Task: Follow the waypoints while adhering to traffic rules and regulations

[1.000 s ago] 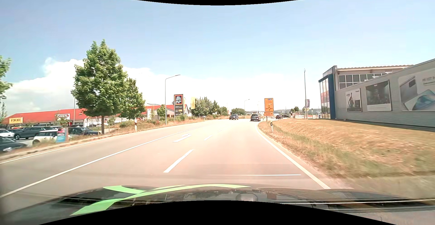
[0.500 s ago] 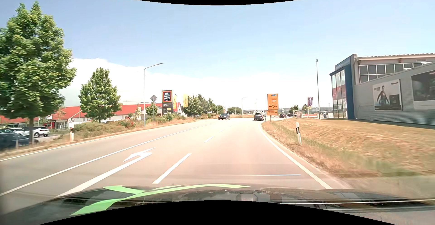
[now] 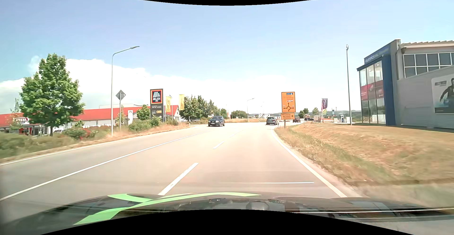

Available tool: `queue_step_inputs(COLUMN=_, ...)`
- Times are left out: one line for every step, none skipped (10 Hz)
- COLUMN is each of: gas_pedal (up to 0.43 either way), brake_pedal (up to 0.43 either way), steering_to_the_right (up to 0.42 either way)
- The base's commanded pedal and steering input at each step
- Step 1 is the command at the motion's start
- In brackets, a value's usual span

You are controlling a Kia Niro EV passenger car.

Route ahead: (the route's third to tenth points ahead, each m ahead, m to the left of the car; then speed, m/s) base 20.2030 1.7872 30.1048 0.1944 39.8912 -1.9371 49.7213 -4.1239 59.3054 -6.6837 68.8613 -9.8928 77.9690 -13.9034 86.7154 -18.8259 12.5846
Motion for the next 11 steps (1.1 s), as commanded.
queue_step_inputs(gas_pedal=0.0, brake_pedal=0.0, steering_to_the_right=0.02)
queue_step_inputs(gas_pedal=0.0, brake_pedal=0.0, steering_to_the_right=0.021)
queue_step_inputs(gas_pedal=0.0, brake_pedal=0.0, steering_to_the_right=0.021)
queue_step_inputs(gas_pedal=0.02, brake_pedal=0.0, steering_to_the_right=0.022)
queue_step_inputs(gas_pedal=0.039, brake_pedal=0.0, steering_to_the_right=0.022)
queue_step_inputs(gas_pedal=0.047, brake_pedal=0.0, steering_to_the_right=0.022)
queue_step_inputs(gas_pedal=0.067, brake_pedal=0.0, steering_to_the_right=0.023)
queue_step_inputs(gas_pedal=0.087, brake_pedal=0.0, steering_to_the_right=0.024)
queue_step_inputs(gas_pedal=0.118, brake_pedal=0.0, steering_to_the_right=0.025)
queue_step_inputs(gas_pedal=0.13, brake_pedal=0.0, steering_to_the_right=0.025)
queue_step_inputs(gas_pedal=0.13, brake_pedal=0.0, steering_to_the_right=0.026)
